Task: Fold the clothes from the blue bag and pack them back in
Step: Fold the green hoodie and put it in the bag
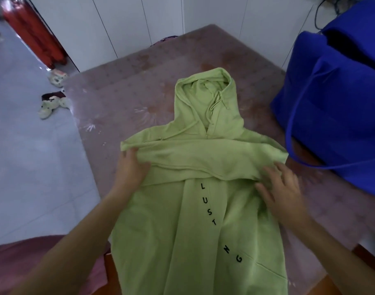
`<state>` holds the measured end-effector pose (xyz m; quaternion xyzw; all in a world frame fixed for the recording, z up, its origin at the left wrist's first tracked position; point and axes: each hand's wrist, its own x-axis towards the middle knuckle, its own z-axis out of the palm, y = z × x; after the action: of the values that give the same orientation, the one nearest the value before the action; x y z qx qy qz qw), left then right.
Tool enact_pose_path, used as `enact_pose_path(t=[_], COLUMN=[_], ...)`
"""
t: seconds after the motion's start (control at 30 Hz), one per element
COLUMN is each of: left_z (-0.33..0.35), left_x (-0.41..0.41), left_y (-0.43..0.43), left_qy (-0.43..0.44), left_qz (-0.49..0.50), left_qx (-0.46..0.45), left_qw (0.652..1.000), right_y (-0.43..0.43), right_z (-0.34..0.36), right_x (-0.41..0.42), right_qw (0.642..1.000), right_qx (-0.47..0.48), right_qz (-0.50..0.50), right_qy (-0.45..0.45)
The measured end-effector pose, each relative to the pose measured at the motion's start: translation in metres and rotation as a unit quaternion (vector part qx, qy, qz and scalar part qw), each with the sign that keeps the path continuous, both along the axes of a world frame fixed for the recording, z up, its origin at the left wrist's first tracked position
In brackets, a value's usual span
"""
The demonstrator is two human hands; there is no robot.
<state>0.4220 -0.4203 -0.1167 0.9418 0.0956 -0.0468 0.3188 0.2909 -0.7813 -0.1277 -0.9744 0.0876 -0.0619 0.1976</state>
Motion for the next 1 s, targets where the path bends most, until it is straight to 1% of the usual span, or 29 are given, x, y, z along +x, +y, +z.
enact_pose_path(t=[0.03,0.13,0.17,0.23,0.33,0.37,0.4,0.43,0.5,0.57,0.67,0.77,0.9,0.93,1.0], left_z=[-0.001,-0.010,-0.014,-0.021,-0.029,-0.032,-0.034,-0.034,-0.033,-0.032,-0.033,-0.023,-0.003,-0.003,-0.007], left_x=[-0.021,-0.085,-0.104,-0.139,-0.185,-0.197,-0.209,-0.221,-0.242,-0.259,-0.272,-0.278,-0.274,-0.273,-0.274], left_y=[0.000,0.006,0.010,0.018,0.031,0.036,0.041,0.044,0.048,0.051,0.060,0.067,0.087,0.094,0.107], left_qy=[0.002,0.001,0.001,0.004,-0.007,-0.005,0.013,0.030,0.026,0.037,0.030,0.001,-0.060,-0.071,-0.064], left_qz=[-0.015,-0.074,-0.090,-0.101,-0.075,-0.051,-0.023,-0.006,-0.001,0.002,-0.027,-0.081,-0.068,-0.067,-0.083], left_qx=[0.003,0.051,0.058,0.043,0.051,0.041,-0.001,-0.063,-0.176,-0.213,-0.199,-0.186,-0.212,-0.206,-0.162], left_qw=[1.000,0.996,0.994,0.994,0.996,0.998,1.000,0.998,0.984,0.976,0.979,0.979,0.973,0.974,0.981], right_y=[0.006,0.024,0.031,0.048,0.070,0.077,0.083,0.089,0.098,0.103,0.110,0.110,0.084,0.075,0.064], right_z=[-0.001,0.000,0.002,0.005,0.012,0.014,0.016,0.017,0.016,0.014,0.015,0.019,0.029,0.030,0.031], right_x=[-0.023,-0.081,-0.096,-0.122,-0.154,-0.165,-0.176,-0.187,-0.209,-0.229,-0.248,-0.256,-0.268,-0.272,-0.279], right_qw=[0.999,0.988,0.983,0.977,0.967,0.963,0.957,0.952,0.946,0.946,0.944,0.947,0.942,0.939,0.939], right_qx=[0.029,0.120,0.142,0.167,0.193,0.201,0.208,0.213,0.214,0.214,0.231,0.234,0.209,0.203,0.188], right_qz=[-0.009,-0.058,-0.073,-0.092,-0.130,-0.148,-0.166,-0.182,-0.205,-0.209,-0.203,-0.206,-0.260,-0.278,-0.285], right_qy=[0.017,0.083,0.093,0.098,0.101,0.104,0.113,0.124,0.130,0.125,0.116,0.078,0.018,0.012,0.027])
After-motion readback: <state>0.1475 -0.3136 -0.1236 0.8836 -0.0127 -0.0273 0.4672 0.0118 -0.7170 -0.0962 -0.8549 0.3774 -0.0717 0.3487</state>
